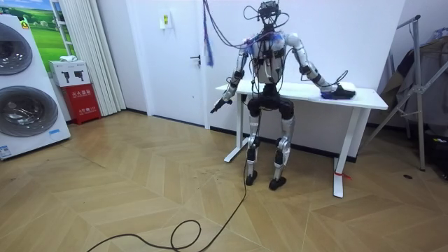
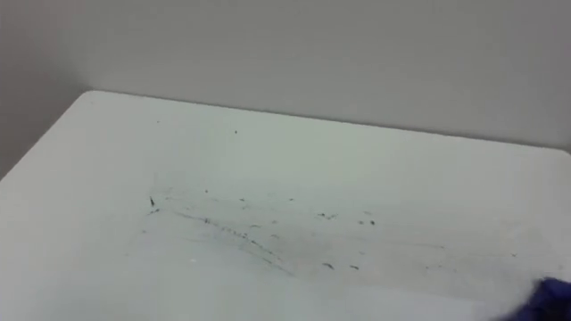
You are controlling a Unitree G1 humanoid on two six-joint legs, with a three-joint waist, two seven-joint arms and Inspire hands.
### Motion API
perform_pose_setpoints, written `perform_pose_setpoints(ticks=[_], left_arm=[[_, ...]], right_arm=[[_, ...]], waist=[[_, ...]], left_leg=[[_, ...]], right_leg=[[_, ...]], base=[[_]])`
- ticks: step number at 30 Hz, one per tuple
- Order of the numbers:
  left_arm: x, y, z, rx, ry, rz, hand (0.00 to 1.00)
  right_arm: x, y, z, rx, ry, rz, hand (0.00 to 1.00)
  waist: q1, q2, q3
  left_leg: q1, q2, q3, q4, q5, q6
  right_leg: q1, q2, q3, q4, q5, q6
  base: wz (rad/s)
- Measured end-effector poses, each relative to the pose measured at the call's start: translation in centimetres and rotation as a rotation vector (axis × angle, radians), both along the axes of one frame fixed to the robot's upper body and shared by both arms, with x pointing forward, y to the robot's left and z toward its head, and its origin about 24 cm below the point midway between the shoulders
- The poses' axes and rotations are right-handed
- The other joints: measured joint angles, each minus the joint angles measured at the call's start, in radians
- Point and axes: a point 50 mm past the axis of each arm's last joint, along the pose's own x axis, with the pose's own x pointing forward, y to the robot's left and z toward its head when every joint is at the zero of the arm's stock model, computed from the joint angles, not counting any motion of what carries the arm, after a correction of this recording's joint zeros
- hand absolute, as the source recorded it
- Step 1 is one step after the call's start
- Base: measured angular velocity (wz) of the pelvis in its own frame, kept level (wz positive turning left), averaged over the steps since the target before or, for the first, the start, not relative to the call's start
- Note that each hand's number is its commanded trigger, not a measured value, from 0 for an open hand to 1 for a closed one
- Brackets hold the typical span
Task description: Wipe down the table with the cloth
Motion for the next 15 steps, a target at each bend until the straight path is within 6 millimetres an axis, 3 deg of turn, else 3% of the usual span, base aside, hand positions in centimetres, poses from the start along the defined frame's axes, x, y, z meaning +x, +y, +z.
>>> perform_pose_setpoints(ticks=[1, 3, 4, 6, 7, 9, 10, 11, 12, 13, 14, 15], left_arm=[[0.5, 0.1, 0.0, -0.003, -0.007, -0.01, 0.0], [2.6, -0.7, -0.3, -0.036, -0.038, -0.062, 0.0], [3.1, -1.1, -0.5, -0.054, -0.045, -0.074, 0.0], [5.1, -2.8, -1.5, -0.118, -0.018, -0.139, 0.0], [5.9, -3.4, -1.8, -0.138, -0.013, -0.161, 0.0], [8.6, -4.8, -1.8, -0.17, -0.023, -0.218, 0.0], [9.7, -5.3, -1.7, -0.18, -0.035, -0.232, 0.0], [12.2, -6.3, -1.3, -0.196, -0.074, -0.257, 0.0], [14.1, -7.6, -1.0, -0.22, -0.115, -0.287, 0.0], [14.7, -8.7, -1.2, -0.248, -0.133, -0.296, 0.0], [15.1, -10.1, -1.4, -0.295, -0.14, -0.324, 0.0], [14.9, -10.9, -1.7, -0.329, -0.124, -0.337, 0.0]], right_arm=[[-0.1, 0.1, -0.1, 0.008, 0.007, -0.008, 1.0], [1.7, 1.4, -0.9, 0.043, 0.013, 0.025, 1.0], [2.5, 1.8, -1.1, 0.051, 0.011, 0.034, 1.0], [7.4, 4.9, -1.6, 0.088, -0.008, 0.154, 1.0], [9.2, 6.1, -1.5, 0.094, -0.023, 0.208, 1.0], [19.5, 13.6, 0.9, 0.133, -0.138, 0.547, 1.0], [22.0, 16.1, 1.9, 0.137, -0.164, 0.656, 1.0], [26.4, 20.5, 4.8, 0.134, -0.228, 0.857, 1.0], [29.7, 24.2, 8.2, 0.125, -0.31, 1.029, 1.0], [30.9, 25.4, 9.7, 0.102, -0.338, 1.102, 1.0], [32.2, 27.0, 11.8, 0.067, -0.382, 1.195, 1.0], [32.5, 27.4, 12.4, 0.054, -0.397, 1.224, 1.0]], waist=[[0.0, 0.0, 0.0002], [0.014, 0.001, 0.0018], [0.025, 0.0, 0.003], [0.069, -0.005, 0.0066], [0.083, -0.007, 0.0073], [0.105, -0.026, 0.0196], [0.119, -0.033, 0.0263], [0.153, -0.045, 0.0413], [0.203, -0.042, 0.0466], [0.219, -0.01, 0.0496], [0.24, 0.005, 0.0431], [0.233, 0.007, 0.0432]], left_leg=[[-0.001, 0.011, 0.004, 0.005, -0.004, -0.006], [-0.035, 0.062, 0.009, 0.064, -0.031, -0.033], [-0.046, 0.076, 0.012, 0.081, -0.037, -0.043], [-0.116, 0.142, 0.015, 0.165, -0.063, -0.086], [-0.136, 0.159, 0.01, 0.188, -0.07, -0.099], [-0.201, 0.202, -0.041, 0.241, -0.073, -0.159], [-0.214, 0.21, -0.052, 0.244, -0.063, -0.179], [-0.234, 0.23, -0.064, 0.234, -0.045, -0.212], [-0.263, 0.261, -0.078, 0.225, -0.025, -0.252], [-0.277, 0.286, -0.097, 0.222, -0.014, -0.271], [-0.291, 0.309, -0.13, 0.185, 0.03, -0.225], [-0.301, 0.312, -0.126, 0.137, 0.107, -0.189]], right_leg=[[0.0, -0.018, 0.01, -0.006, 0.003, 0.004], [-0.003, -0.077, 0.03, -0.076, 0.02, 0.019], [-0.005, -0.083, 0.044, -0.105, 0.032, 0.021], [-0.004, -0.085, 0.074, -0.235, 0.086, 0.031], [-0.009, -0.083, 0.075, -0.254, 0.099, 0.034], [-0.031, -0.086, 0.072, -0.268, 0.134, 0.033], [-0.034, -0.086, 0.074, -0.264, 0.139, 0.035], [-0.042, -0.084, 0.07, -0.257, 0.144, 0.037], [-0.068, -0.069, 0.054, -0.221, 0.116, 0.069], [-0.084, -0.053, 0.028, -0.172, 0.098, 0.11], [-0.128, -0.028, -0.013, -0.066, 0.017, 0.069], [-0.138, -0.027, -0.042, -0.014, -0.046, 0.056]], base=[[-0.26], [-0.38], [-0.51], [-0.56], [-0.53], [-0.28], [0.0], [0.08], [0.15], [0.45], [0.98], [1.11]])
